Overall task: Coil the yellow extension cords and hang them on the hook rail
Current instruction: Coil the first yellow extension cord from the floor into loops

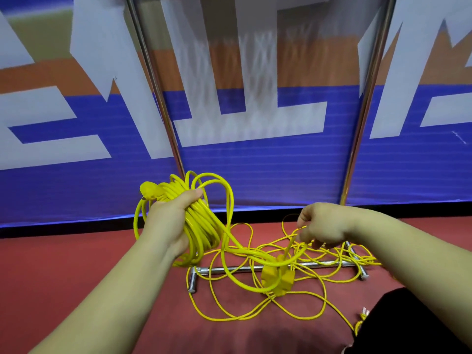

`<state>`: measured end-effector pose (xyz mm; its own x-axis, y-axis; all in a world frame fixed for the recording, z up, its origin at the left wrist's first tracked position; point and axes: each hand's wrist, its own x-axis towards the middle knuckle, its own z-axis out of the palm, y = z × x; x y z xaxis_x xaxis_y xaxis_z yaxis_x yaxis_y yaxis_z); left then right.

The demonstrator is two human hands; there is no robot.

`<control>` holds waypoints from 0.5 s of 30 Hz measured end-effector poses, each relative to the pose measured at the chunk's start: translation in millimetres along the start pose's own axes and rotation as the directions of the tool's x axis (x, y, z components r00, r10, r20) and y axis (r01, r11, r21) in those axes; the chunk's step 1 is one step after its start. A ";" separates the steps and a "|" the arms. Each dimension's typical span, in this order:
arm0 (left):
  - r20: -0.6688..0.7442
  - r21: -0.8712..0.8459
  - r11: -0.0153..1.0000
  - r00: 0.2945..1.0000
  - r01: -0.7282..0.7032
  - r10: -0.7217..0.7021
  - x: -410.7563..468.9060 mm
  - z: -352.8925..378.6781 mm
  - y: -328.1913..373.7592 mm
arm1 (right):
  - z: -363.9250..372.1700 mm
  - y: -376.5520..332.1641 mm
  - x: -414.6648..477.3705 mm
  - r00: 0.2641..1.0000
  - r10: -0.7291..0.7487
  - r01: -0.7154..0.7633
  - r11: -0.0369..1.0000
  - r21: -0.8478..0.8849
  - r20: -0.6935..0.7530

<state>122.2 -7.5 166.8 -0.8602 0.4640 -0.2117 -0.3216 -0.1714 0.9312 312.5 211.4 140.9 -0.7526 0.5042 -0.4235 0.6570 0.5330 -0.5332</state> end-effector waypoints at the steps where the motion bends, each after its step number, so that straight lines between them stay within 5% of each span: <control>1: 0.021 -0.007 1.000 1.000 -0.012 0.012 -2.9 1.0 2.2 | 4.1 -5.4 -2.2 0.998 -0.049 0.050 0.999 0.020 -0.034; 6: 0.095 0.058 0.993 0.990 -0.106 0.100 -18.2 11.5 -3.2 | 35.9 -52.9 -25.9 0.876 -0.482 0.415 0.730 0.543 -0.021; 15: 0.191 -0.019 0.996 0.978 -0.083 0.085 -24.8 11.0 0.6 | 74.1 -67.3 -5.1 0.866 -0.438 0.498 0.796 0.344 -0.241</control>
<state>147.7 -9.6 175.9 -0.7930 0.6051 -0.0708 -0.2565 -0.2263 0.9397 268.9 122.6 124.7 -0.9291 0.3673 0.0430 0.1336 0.4417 -0.8872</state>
